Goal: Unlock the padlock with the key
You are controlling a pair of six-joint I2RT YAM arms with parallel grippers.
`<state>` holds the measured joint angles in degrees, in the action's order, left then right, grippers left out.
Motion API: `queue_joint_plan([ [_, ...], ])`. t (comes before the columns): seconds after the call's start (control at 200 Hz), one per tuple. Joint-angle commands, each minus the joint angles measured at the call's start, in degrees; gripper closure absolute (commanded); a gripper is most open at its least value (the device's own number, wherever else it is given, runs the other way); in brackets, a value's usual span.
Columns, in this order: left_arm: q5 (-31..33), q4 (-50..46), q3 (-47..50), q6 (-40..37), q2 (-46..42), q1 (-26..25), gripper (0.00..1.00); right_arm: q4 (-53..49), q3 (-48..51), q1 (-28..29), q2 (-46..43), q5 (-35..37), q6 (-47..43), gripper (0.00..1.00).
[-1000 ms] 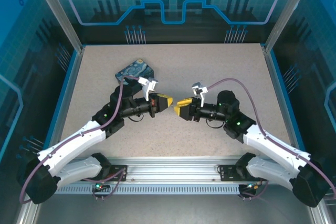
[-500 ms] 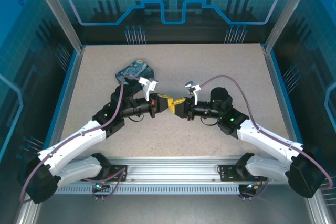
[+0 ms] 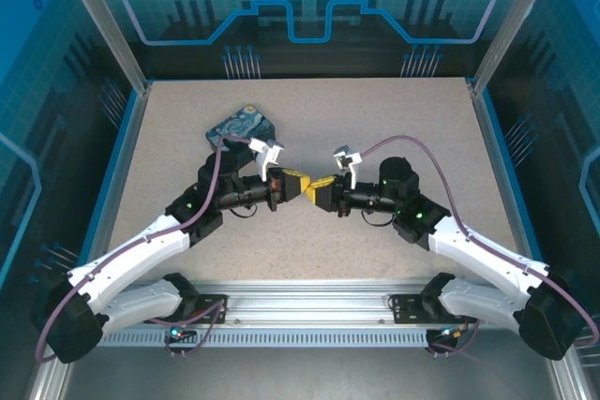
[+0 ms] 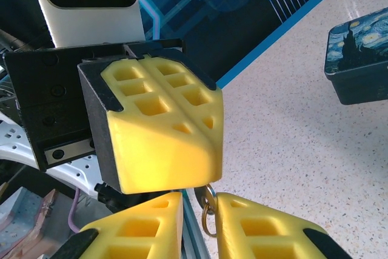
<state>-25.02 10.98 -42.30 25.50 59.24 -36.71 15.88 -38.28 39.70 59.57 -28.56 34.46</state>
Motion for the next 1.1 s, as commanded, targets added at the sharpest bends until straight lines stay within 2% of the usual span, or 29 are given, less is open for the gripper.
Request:
queue_joint_plan([
  [0.0,-0.6,0.5,-1.3,-0.6,0.6,-0.2,1.00,0.9,-2.2,-0.1,0.0,-1.4,-0.1,0.79],
  [0.215,-0.6,0.4,-1.3,-0.6,0.6,-0.2,1.00,0.7,-2.6,-0.1,1.1,-1.5,0.0,0.83],
  [0.395,-0.6,0.6,-1.4,-0.6,0.9,-0.2,0.99,0.4,-2.1,-0.1,0.9,-1.3,0.2,0.91],
  [0.595,1.0,-1.2,-2.6,-2.1,0.6,-0.1,0.84,-3.1,-2.9,-0.1,1.1,0.3,-0.2,0.99],
  [0.76,6.4,-7.6,-6.1,-4.2,0.3,0.8,0.60,-5.8,-2.9,-0.5,0.7,2.6,-0.4,1.00],
  [0.87,7.2,-10.6,-7.8,-3.7,0.2,3.9,0.51,-8.7,-2.7,-1.3,0.1,4.4,-0.8,1.00],
  [1.095,9.4,-17.5,-9.8,-3.5,3.9,13.5,0.31,-12.2,-1.2,-2.2,-2.4,9.1,-1.4,1.00],
])
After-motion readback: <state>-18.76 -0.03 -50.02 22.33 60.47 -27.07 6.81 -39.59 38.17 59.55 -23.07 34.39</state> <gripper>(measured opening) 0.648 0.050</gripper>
